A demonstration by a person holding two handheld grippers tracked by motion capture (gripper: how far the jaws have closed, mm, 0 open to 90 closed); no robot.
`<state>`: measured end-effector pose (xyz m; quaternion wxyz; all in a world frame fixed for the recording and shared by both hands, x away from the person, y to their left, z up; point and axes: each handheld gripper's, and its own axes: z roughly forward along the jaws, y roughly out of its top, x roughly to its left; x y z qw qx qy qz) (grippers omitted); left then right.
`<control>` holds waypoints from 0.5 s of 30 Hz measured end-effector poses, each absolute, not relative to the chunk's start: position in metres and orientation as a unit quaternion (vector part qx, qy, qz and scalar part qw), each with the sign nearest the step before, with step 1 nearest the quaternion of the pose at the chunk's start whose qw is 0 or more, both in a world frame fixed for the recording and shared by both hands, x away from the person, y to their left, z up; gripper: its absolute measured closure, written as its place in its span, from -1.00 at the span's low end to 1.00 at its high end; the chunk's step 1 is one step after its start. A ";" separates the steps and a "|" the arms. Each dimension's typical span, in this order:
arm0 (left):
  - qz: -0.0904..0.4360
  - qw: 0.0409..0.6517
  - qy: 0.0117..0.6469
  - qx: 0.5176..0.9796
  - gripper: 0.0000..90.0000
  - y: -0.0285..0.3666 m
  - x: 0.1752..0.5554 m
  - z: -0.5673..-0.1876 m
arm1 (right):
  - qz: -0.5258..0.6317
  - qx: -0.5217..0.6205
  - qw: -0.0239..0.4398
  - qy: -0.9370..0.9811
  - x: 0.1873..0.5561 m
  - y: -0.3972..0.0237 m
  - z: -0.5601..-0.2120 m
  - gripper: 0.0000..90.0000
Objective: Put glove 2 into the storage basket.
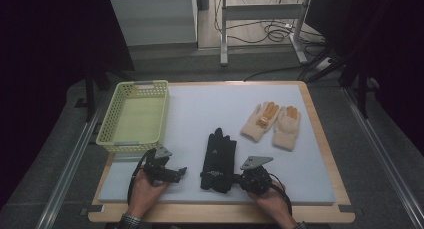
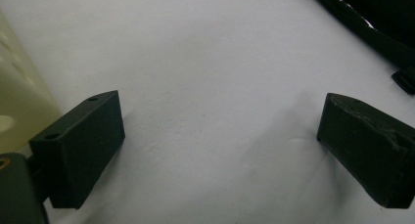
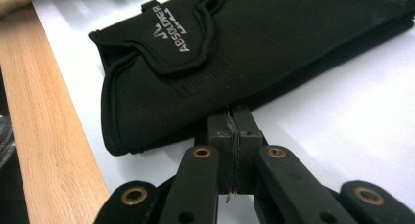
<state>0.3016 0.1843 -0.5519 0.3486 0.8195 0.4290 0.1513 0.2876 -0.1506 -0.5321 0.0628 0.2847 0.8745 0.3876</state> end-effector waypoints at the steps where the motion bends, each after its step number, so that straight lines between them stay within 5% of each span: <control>1: 0.150 0.350 0.431 0.818 -0.91 0.184 0.302 -0.552 | 0.388 0.283 0.061 0.875 0.288 -0.148 -0.532 0.95; 15: 0.147 0.342 0.419 0.828 -0.96 0.203 0.298 -0.552 | 0.392 0.265 0.063 0.879 0.296 -0.109 -0.535 0.90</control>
